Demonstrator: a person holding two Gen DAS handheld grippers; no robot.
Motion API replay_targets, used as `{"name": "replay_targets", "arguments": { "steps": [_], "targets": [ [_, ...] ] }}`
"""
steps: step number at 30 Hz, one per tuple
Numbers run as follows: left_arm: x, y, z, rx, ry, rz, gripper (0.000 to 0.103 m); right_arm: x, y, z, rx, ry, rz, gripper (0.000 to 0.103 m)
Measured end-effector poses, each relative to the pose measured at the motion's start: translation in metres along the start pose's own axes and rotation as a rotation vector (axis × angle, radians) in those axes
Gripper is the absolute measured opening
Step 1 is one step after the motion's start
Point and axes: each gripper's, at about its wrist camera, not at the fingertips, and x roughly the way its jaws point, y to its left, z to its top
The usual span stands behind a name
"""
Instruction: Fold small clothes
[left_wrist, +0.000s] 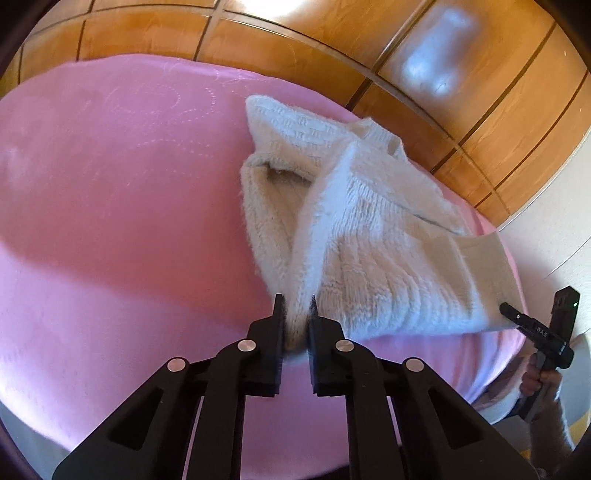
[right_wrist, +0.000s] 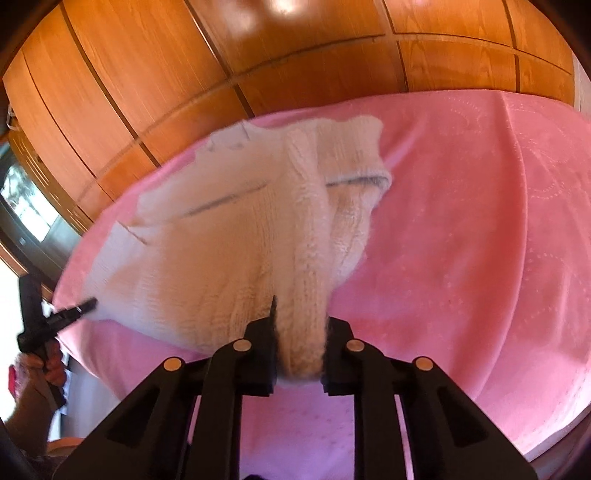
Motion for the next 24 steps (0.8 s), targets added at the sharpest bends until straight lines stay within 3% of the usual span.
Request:
{"name": "replay_targets", "arguments": {
  "steps": [7, 12, 17, 18, 19, 21, 22, 24],
  "targets": [
    [-0.031, 0.004, -0.025, -0.007, 0.007, -0.025, 0.004, -0.024, -0.002, -0.007, 0.014, -0.001, 0.046, 0.014],
    [-0.048, 0.008, -0.047, -0.046, 0.046, -0.068, 0.004, -0.036, -0.013, -0.019, 0.036, 0.042, 0.033, 0.014],
    [-0.048, 0.011, -0.054, -0.060, 0.078, -0.048, 0.005, -0.023, -0.022, -0.025, 0.045, 0.104, 0.005, 0.018],
    [-0.049, 0.011, -0.047, -0.055, 0.060, -0.013, 0.007, -0.020, -0.023, -0.022, 0.045, 0.105, -0.009, 0.024],
    [-0.050, 0.010, -0.041, -0.043, 0.044, 0.002, 0.019, -0.018, -0.022, -0.018, 0.040, 0.097, -0.017, 0.027],
    [-0.053, 0.006, -0.027, -0.013, 0.000, 0.013, 0.042, -0.019, -0.021, -0.011, 0.028, 0.066, -0.035, 0.049],
    [-0.053, 0.003, -0.021, 0.005, -0.020, 0.029, 0.054, -0.020, -0.019, -0.008, 0.013, 0.051, -0.049, 0.051],
    [-0.047, -0.006, -0.008, 0.069, -0.041, 0.038, 0.055, -0.019, -0.012, 0.000, -0.025, 0.023, -0.078, 0.052]
  ]
}}
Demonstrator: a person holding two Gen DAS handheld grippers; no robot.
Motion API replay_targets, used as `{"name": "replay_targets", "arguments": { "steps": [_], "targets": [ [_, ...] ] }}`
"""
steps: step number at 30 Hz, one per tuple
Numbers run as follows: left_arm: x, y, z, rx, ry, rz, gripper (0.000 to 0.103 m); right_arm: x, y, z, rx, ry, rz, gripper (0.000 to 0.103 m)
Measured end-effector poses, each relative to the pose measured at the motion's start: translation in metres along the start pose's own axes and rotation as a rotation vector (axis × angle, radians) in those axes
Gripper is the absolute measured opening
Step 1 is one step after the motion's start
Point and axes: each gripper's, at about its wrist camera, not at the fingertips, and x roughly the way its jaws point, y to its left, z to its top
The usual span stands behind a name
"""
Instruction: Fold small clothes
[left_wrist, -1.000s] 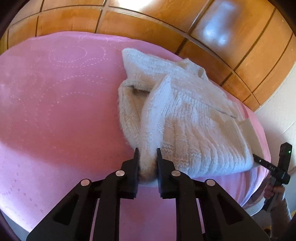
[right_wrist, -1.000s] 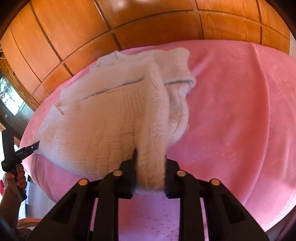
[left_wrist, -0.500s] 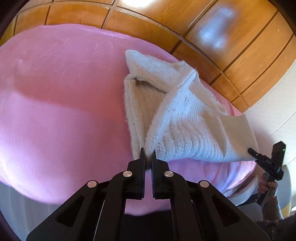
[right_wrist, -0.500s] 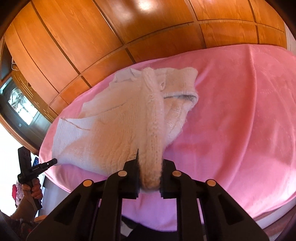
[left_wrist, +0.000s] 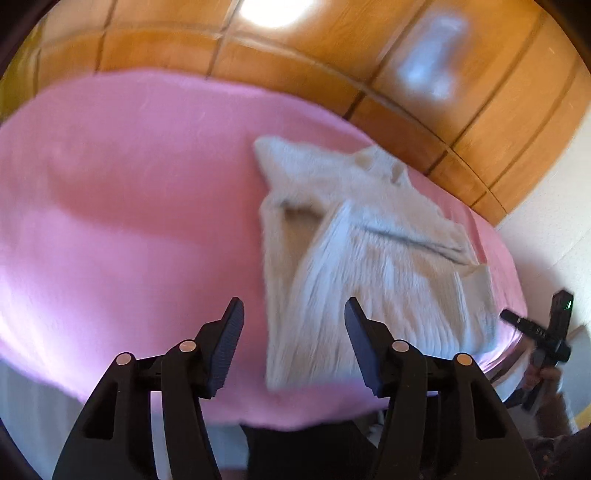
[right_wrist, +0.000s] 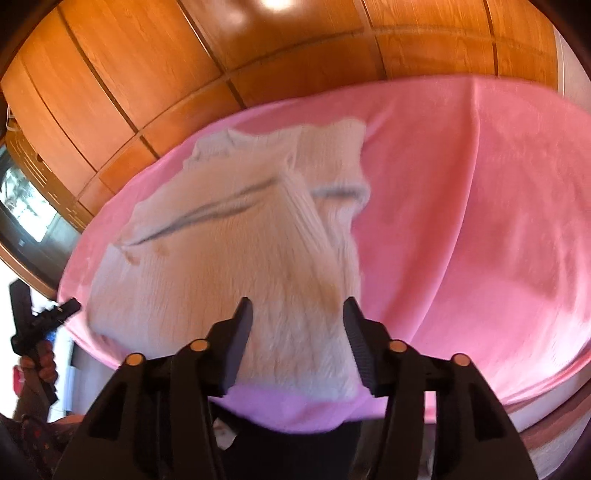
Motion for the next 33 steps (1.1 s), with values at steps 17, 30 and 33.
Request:
{"name": "replay_targets", "arguments": {
  "steps": [17, 30, 33],
  "targets": [
    [0.076, -0.033, 0.019, 0.237, 0.105, 0.064, 0.058, 0.072, 0.041, 0.026, -0.255, -0.005, -0.216, 0.007],
    [0.013, -0.017, 0.044, 0.164, -0.114, -0.122, 0.006, -0.007, 0.047, 0.061, -0.208, -0.184, -0.135, 0.006],
    [0.006, -0.011, 0.067, 0.118, -0.176, -0.158, 0.006, -0.008, 0.043, 0.085, -0.169, -0.227, -0.114, 0.006]
  ]
}}
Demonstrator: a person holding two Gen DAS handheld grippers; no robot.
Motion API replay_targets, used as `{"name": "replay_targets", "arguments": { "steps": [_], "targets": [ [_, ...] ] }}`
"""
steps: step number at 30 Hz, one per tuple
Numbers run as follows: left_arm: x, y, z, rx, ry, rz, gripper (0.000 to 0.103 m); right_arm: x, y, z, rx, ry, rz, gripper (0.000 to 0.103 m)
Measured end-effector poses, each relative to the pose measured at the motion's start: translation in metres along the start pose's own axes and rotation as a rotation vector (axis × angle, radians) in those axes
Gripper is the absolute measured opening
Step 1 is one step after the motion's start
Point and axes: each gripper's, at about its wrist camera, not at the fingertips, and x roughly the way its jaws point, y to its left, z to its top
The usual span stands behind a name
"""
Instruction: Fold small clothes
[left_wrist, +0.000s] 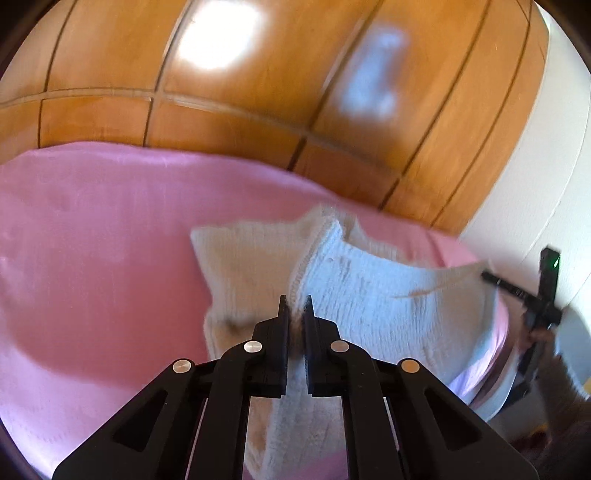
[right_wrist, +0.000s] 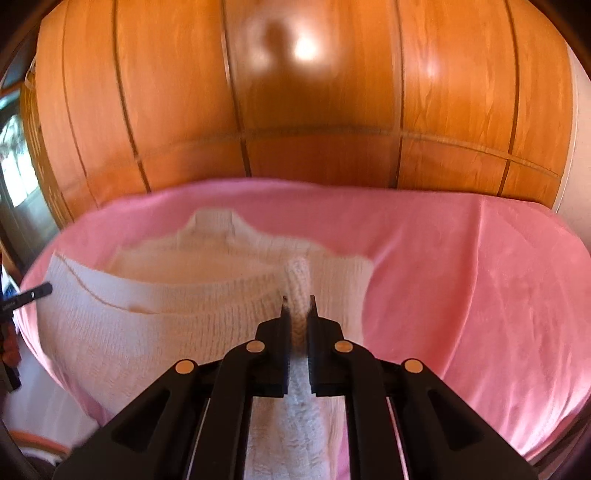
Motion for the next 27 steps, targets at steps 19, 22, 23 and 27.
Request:
{"name": "replay_targets", "arguments": {
  "steps": [19, 22, 23, 27],
  "targets": [
    [0.133, 0.042, 0.063, -0.061, 0.077, 0.366, 0.000, 0.167, -0.031, 0.034, 0.114, 0.164, -0.131, 0.037],
    [0.119, 0.011, 0.065, 0.037, 0.045, 0.267, 0.000, 0.143, -0.018, 0.040, 0.079, 0.086, -0.126, 0.041],
    [0.120, 0.000, 0.064, 0.074, 0.054, 0.220, 0.014, 0.135, -0.009, 0.041, 0.071, 0.070, -0.084, 0.041],
    [0.139, -0.036, 0.051, 0.153, 0.106, 0.112, 0.073, 0.141, 0.031, 0.038, 0.009, 0.126, 0.102, 0.042]
  ]
}}
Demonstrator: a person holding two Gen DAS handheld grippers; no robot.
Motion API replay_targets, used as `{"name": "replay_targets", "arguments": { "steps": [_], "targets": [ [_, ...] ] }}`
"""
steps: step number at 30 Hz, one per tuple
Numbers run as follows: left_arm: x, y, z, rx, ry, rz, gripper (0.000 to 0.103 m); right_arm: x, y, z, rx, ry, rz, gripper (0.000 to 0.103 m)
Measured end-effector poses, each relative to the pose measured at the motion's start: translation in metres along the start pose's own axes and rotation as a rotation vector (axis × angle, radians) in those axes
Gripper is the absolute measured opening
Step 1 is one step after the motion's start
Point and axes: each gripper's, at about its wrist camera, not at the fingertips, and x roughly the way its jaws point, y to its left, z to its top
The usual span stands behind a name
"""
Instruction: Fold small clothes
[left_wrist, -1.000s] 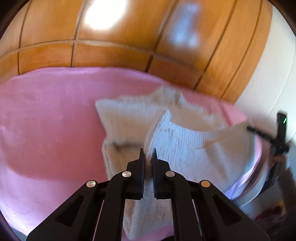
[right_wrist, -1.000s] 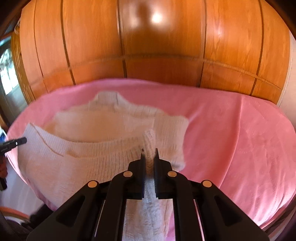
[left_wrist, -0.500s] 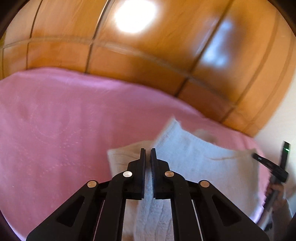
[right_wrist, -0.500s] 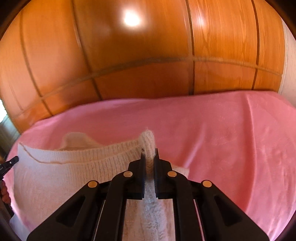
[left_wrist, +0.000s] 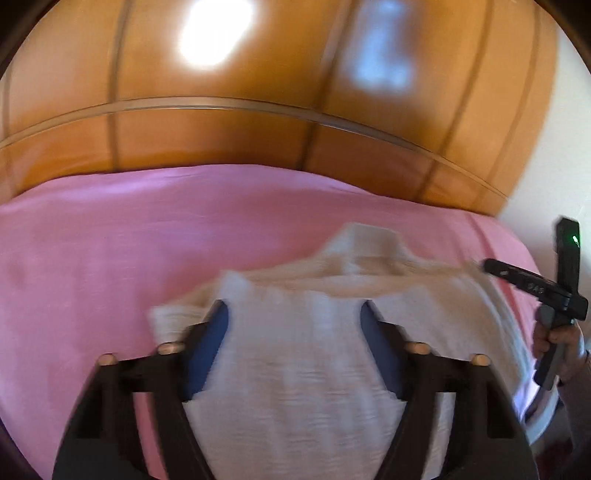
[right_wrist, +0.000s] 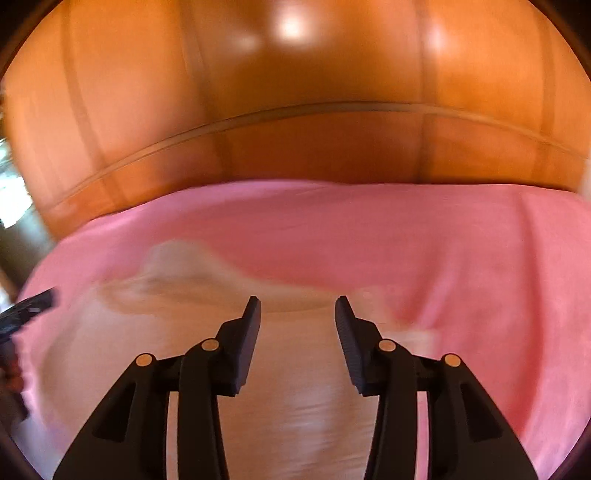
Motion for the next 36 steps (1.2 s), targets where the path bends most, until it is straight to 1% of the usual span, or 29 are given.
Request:
{"name": "replay_targets", "arguments": {
  "steps": [1, 3, 4, 5, 6, 7, 8, 9, 11, 14, 17, 20, 23, 25, 26, 27, 28, 30, 31, 32, 34, 36],
  "targets": [
    [0.010, -0.010, -0.002, 0.026, 0.039, -0.001, 0.073, 0.007, 0.011, -0.003, -0.026, 0.029, 0.020, 0.042],
    [0.033, -0.020, -0.007, 0.058, 0.116, 0.001, 0.066, 0.026, 0.028, -0.010, -0.067, 0.095, 0.050, 0.042],
    [0.046, -0.023, -0.012, 0.073, 0.152, 0.006, 0.054, 0.035, 0.034, -0.014, -0.084, 0.127, 0.052, 0.041],
    [0.053, -0.025, -0.015, 0.081, 0.170, 0.016, 0.041, 0.043, 0.039, -0.018, -0.098, 0.150, 0.046, 0.039],
    [0.059, -0.026, -0.019, 0.092, 0.174, 0.031, 0.036, 0.049, 0.043, -0.022, -0.109, 0.153, 0.032, 0.029],
    [0.059, -0.026, -0.019, 0.099, 0.152, 0.042, 0.020, 0.051, 0.045, -0.024, -0.112, 0.143, 0.030, 0.024],
    [0.057, -0.026, -0.020, 0.101, 0.134, 0.050, 0.006, 0.050, 0.045, -0.025, -0.110, 0.136, 0.029, 0.011],
    [0.053, -0.024, -0.019, 0.089, 0.111, 0.051, 0.006, 0.048, 0.045, -0.026, -0.103, 0.124, 0.027, 0.007],
    [0.044, -0.021, -0.017, 0.067, 0.070, 0.047, 0.004, 0.043, 0.045, -0.028, -0.098, 0.100, 0.024, 0.005],
    [0.027, -0.019, -0.013, 0.056, 0.007, 0.060, 0.004, 0.030, 0.050, -0.025, -0.131, 0.048, 0.007, 0.004],
    [0.015, -0.019, -0.005, 0.036, -0.037, 0.053, 0.004, 0.010, 0.051, -0.015, -0.117, -0.028, 0.007, 0.004],
    [0.020, -0.021, 0.006, 0.028, -0.056, 0.054, 0.004, 0.009, 0.051, -0.006, -0.104, -0.055, -0.001, 0.004],
    [0.039, -0.017, 0.013, 0.006, -0.038, 0.083, 0.004, 0.026, 0.045, -0.003, -0.076, -0.033, -0.033, 0.004],
    [0.064, -0.016, 0.017, 0.009, 0.000, 0.130, 0.004, 0.045, 0.043, -0.003, -0.068, -0.003, -0.065, 0.004],
    [0.076, -0.014, 0.016, 0.010, 0.027, 0.153, 0.004, 0.058, 0.041, -0.006, -0.056, 0.030, -0.074, 0.004],
    [0.094, -0.008, 0.013, -0.008, 0.085, 0.164, 0.004, 0.070, 0.039, -0.009, -0.045, 0.063, -0.075, 0.005],
    [0.107, -0.001, 0.008, -0.043, 0.132, 0.160, 0.005, 0.077, 0.035, -0.013, -0.034, 0.085, -0.082, 0.006],
    [0.106, 0.005, 0.007, -0.080, 0.124, 0.139, 0.006, 0.080, 0.032, -0.017, -0.025, 0.072, -0.079, 0.008],
    [0.100, 0.007, 0.009, -0.095, 0.115, 0.126, 0.008, 0.079, 0.030, -0.017, -0.016, 0.069, -0.077, 0.010],
    [0.096, 0.009, 0.009, -0.104, 0.109, 0.123, 0.015, 0.077, 0.029, -0.017, -0.010, 0.067, -0.078, 0.013],
    [0.082, 0.013, 0.009, -0.123, 0.100, 0.114, 0.023, 0.077, 0.027, -0.017, -0.005, 0.067, -0.071, 0.013],
    [0.063, 0.018, 0.006, -0.127, 0.073, 0.109, 0.031, 0.076, 0.027, -0.018, -0.004, 0.066, -0.068, 0.014]
  ]
}}
